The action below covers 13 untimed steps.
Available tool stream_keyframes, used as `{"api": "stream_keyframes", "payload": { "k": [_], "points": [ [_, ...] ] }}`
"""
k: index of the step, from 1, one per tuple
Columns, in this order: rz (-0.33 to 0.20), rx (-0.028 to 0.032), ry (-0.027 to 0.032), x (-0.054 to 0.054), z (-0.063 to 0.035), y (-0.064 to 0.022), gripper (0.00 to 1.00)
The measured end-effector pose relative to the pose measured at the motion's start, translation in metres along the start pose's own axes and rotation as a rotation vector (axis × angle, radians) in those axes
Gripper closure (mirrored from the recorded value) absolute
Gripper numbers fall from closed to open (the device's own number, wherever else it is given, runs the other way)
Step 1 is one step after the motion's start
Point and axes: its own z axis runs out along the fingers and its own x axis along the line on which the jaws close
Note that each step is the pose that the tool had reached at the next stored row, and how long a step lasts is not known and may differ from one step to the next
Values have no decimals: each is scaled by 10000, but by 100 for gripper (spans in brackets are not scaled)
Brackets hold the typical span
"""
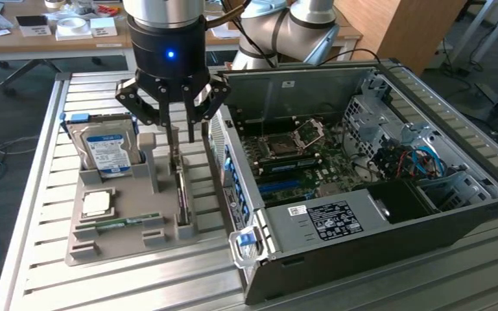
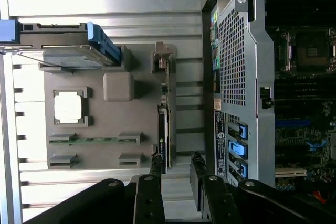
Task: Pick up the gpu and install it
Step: 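Pick up the gpu and move the gpu toward the slot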
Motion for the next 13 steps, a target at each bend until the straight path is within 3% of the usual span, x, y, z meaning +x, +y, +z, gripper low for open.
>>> {"api": "stream_keyframes", "payload": {
  "k": [2,3,7,13],
  "points": [
    [0,-1,0,0,0,0,63],
    [0,0,0,0,0,0,57],
    [0,-2,-2,0,8,0,57],
    [0,-1,0,3,114,-5,57]
  ]
}}
